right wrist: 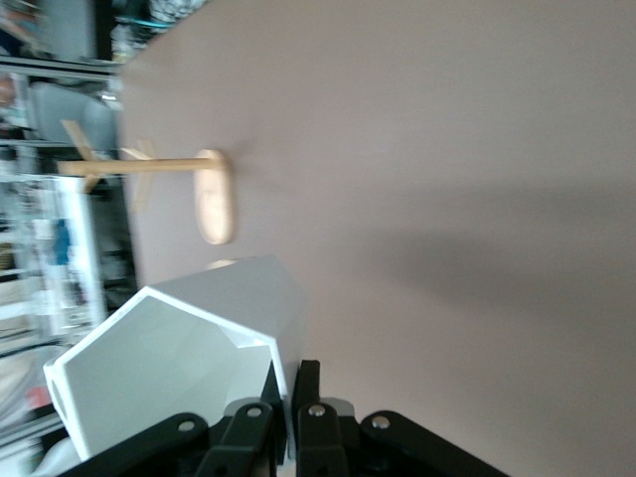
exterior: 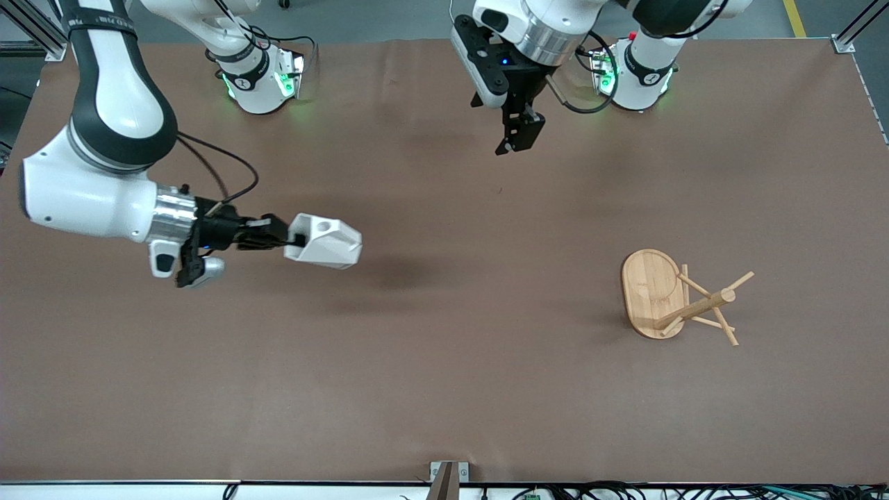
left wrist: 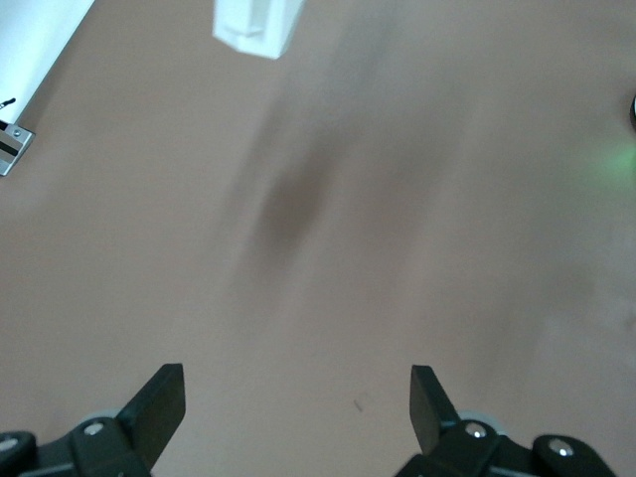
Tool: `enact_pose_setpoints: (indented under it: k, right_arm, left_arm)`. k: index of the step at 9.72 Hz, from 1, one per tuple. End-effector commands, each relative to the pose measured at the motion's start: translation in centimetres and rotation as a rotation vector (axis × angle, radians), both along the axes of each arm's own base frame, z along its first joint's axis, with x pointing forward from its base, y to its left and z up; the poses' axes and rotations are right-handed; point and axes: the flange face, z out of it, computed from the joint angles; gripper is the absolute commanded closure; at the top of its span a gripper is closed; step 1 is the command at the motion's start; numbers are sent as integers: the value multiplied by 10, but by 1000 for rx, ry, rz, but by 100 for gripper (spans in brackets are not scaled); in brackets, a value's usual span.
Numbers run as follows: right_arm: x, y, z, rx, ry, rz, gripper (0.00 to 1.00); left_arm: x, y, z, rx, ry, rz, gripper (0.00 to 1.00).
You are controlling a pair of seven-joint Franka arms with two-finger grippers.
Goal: Hang cup on rack
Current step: 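Bring the cup to the left gripper and grasp it with the left gripper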
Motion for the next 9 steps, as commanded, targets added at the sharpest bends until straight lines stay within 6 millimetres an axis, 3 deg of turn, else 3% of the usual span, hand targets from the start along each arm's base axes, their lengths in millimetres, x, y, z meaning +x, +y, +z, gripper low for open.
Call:
enact_pose_setpoints:
  k: [1, 3, 6, 9]
  right_arm:
    - [-11, 27, 6, 124, 35, -10, 100]
    - [-22, 56, 11, 212, 80, 25, 99]
    - [-45, 76, 5, 280, 110, 210, 99]
    - [-56, 97, 6, 328, 138, 243, 99]
  left_arm:
    - [-1, -4, -24, -15, 4, 7, 0]
    - [0, -12, -29, -33, 13, -8, 0]
    - [13, -24, -35, -87, 69, -3, 0]
    - [19, -46, -41, -102, 74, -58, 0]
